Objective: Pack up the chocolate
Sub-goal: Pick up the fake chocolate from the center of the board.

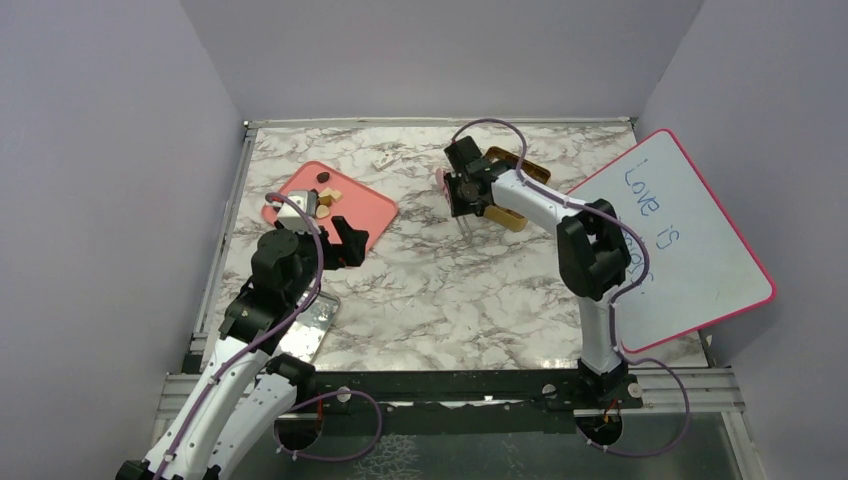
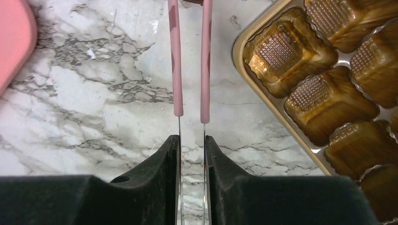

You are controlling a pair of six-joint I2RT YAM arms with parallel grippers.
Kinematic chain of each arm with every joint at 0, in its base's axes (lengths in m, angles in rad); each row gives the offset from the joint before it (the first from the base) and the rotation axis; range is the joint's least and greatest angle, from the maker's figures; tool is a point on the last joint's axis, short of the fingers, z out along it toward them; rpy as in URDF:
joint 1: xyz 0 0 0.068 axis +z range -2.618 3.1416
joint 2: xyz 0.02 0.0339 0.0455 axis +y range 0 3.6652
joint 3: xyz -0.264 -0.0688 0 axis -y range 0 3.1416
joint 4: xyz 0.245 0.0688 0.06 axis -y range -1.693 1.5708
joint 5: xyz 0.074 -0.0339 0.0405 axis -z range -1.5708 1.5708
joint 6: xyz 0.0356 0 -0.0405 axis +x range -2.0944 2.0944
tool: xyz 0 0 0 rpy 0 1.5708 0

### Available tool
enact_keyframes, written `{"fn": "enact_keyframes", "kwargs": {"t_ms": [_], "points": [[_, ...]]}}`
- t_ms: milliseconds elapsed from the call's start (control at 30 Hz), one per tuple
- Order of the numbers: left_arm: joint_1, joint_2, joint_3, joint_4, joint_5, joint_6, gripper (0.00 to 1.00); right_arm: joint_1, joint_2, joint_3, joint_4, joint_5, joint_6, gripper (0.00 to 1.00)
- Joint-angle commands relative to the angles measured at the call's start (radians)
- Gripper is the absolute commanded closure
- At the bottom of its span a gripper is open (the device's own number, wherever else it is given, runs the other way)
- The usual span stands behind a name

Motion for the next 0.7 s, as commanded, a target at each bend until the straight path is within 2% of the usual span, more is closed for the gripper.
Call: {"fn": "enact_keyframes", "kwargs": {"t_ms": [0,333,667], "points": [[0.004,-0.014,-0.012,0.027,-0.021,0.018,0.05,-0.002,-0.103,-0.03,0.058,-0.059,-0.008,0.75],[0.004,-0.017,-0.014,0.028,-0.02,0.027,0.05,-0.015,-0.248,-0.089,0.013,-0.019,-0.009,0.75],[0.004,-0.016,-0.014,0.03,-0.011,0.03,0.05,-0.113,-0.337,-0.136,-0.03,0.034,-0.023,0.75]]}}
